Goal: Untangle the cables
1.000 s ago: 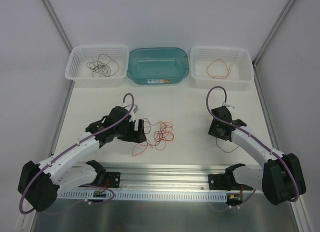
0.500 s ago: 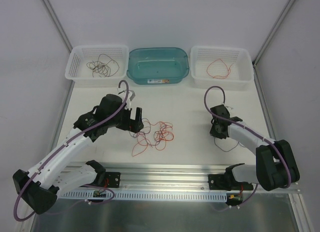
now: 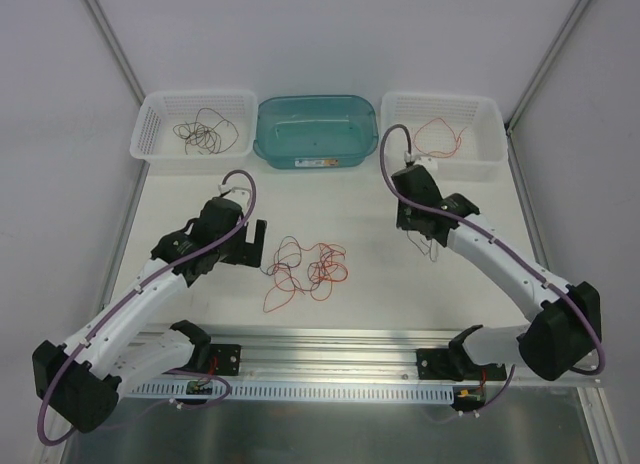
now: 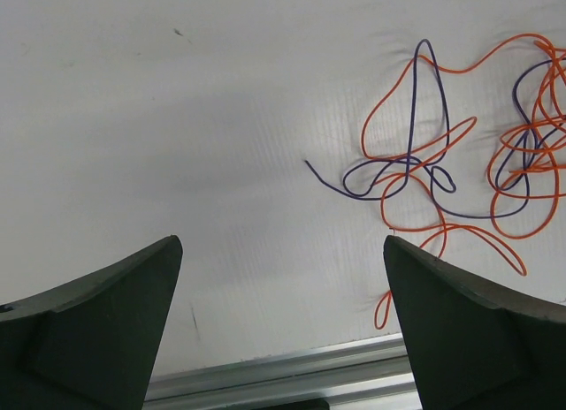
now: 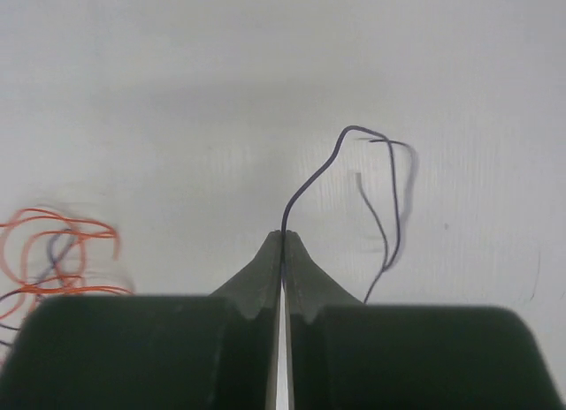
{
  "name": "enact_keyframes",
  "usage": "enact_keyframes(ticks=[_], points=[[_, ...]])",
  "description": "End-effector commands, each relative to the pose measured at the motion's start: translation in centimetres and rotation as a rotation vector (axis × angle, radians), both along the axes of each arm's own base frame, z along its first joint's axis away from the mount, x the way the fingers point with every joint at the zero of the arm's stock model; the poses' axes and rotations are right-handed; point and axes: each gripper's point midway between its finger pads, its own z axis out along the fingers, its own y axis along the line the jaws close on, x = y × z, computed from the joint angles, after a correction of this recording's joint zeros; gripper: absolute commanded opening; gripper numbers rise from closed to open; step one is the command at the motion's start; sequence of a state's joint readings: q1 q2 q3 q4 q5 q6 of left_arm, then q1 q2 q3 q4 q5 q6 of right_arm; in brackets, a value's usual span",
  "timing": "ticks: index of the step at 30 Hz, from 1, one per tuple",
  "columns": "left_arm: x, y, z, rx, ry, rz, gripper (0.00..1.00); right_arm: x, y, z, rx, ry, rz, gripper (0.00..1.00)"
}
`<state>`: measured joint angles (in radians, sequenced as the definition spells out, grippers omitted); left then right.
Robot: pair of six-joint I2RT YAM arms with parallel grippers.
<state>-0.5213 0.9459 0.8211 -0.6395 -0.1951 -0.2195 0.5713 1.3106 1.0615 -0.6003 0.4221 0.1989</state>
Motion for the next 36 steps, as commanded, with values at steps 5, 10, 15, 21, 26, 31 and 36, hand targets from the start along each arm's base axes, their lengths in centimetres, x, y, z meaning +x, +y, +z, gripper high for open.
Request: enact_keyframes(ticks=[5, 10, 15, 21, 26, 31, 36], points=[[0.6, 1.3, 0.9, 0.028, -0.056, 0.044, 0.99, 4.5, 5.3, 12.4, -0.145, -0.216, 0.289, 0.01], [0.7, 1.3, 0.6, 0.032, -0.042, 0.041, 0.99, 8.5, 8.4, 18.2, -0.185, -0.377, 0.392, 0.01], [0.6, 0.8, 0.2, 0.021, -0.017, 0.015, 0.99, 13.2, 12.7, 22.4, -0.19, -0.576, 0.486, 0.01], [0.5, 0.4, -0.1, 0.011, -0.001, 0.001, 0.99, 17.7, 16.8, 23.1, -0.159, -0.705, 0.617, 0.01], [0.5, 0.3, -0.2, 0.01, 0.007, -0.003, 0.99, 21.7, 19.3, 21.1, -0.091, -0.716, 0.684, 0.01], [0.6, 0.1, -0.4, 0.007, 0.017, -0.005, 0.99, 25.3, 20.8, 17.8, -0.083, -0.709, 0.693, 0.03], [0.5, -0.6, -1.3, -0.007, 0.059, -0.023, 0.99, 29.7, 21.9, 13.4, -0.091, -0.722, 0.632, 0.29]])
